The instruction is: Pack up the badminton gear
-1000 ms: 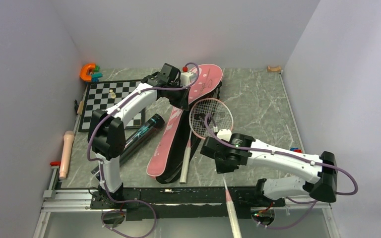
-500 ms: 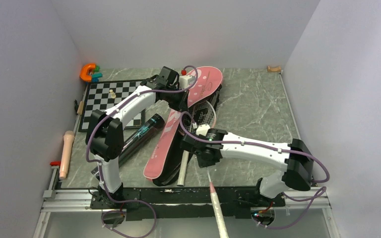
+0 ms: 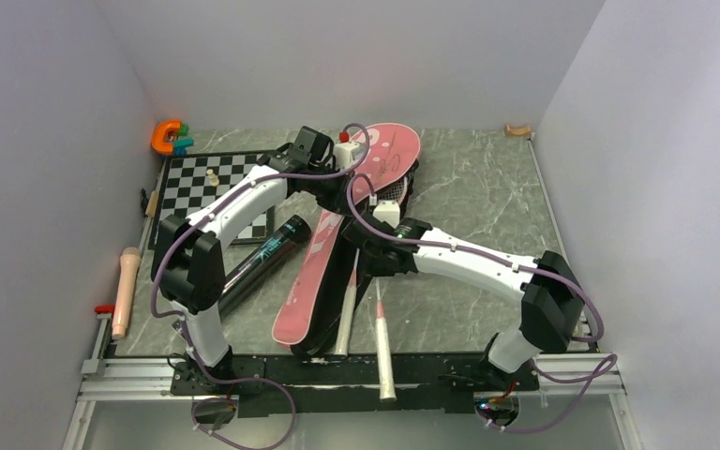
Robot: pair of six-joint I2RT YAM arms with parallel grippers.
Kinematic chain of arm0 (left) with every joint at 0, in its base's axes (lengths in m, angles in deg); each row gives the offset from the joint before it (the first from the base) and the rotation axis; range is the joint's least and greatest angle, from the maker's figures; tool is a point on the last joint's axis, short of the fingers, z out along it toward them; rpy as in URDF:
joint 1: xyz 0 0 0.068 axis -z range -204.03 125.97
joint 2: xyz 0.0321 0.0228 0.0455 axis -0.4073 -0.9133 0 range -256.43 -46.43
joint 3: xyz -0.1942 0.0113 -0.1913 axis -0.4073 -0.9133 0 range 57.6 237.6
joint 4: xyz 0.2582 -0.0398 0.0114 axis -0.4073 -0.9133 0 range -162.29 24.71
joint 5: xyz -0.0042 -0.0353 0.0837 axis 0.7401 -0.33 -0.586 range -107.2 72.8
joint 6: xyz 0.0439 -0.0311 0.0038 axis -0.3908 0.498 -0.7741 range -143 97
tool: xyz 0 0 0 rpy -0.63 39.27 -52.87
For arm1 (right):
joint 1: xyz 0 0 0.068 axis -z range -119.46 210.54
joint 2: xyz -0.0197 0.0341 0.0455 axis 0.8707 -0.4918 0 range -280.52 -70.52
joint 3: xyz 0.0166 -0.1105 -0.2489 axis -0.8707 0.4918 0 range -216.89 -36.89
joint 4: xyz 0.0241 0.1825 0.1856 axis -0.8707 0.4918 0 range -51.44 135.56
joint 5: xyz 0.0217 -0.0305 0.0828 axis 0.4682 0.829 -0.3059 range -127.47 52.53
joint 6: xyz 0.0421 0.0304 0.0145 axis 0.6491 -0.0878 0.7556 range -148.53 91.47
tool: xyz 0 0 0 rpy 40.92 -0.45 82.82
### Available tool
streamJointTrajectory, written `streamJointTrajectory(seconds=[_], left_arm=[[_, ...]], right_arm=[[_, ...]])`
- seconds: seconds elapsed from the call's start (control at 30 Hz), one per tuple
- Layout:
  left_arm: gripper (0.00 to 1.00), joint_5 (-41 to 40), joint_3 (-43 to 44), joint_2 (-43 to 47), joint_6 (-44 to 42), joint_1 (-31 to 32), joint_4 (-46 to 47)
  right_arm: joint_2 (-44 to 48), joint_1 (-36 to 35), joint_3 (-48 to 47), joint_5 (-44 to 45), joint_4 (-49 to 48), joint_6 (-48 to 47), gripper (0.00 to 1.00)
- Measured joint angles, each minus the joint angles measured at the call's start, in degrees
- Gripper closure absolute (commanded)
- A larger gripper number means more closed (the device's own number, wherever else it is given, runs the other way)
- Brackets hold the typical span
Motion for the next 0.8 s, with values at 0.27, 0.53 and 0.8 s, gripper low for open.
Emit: streamJointTrajectory(seconds=[0.27, 0.53, 0.8], left_arm=[[1.0, 1.3, 0.0, 0.5, -0.1, 0.0, -0.4], [1.0, 2.5, -0.9, 0.8, -0.2, 0.5, -1.3], [1.0, 3.4, -1.4, 2.1, -0.7, 1.0, -1.2]], right_arm=[[-0.2, 1.4, 2.6, -1.7, -12.7, -3.0, 1.0], [-0.5, 2.9, 5.3, -2.6, -19.9, -4.6, 1.0], [-0.5, 7.9, 6.4, -2.6, -28.6, -6.8, 1.0]])
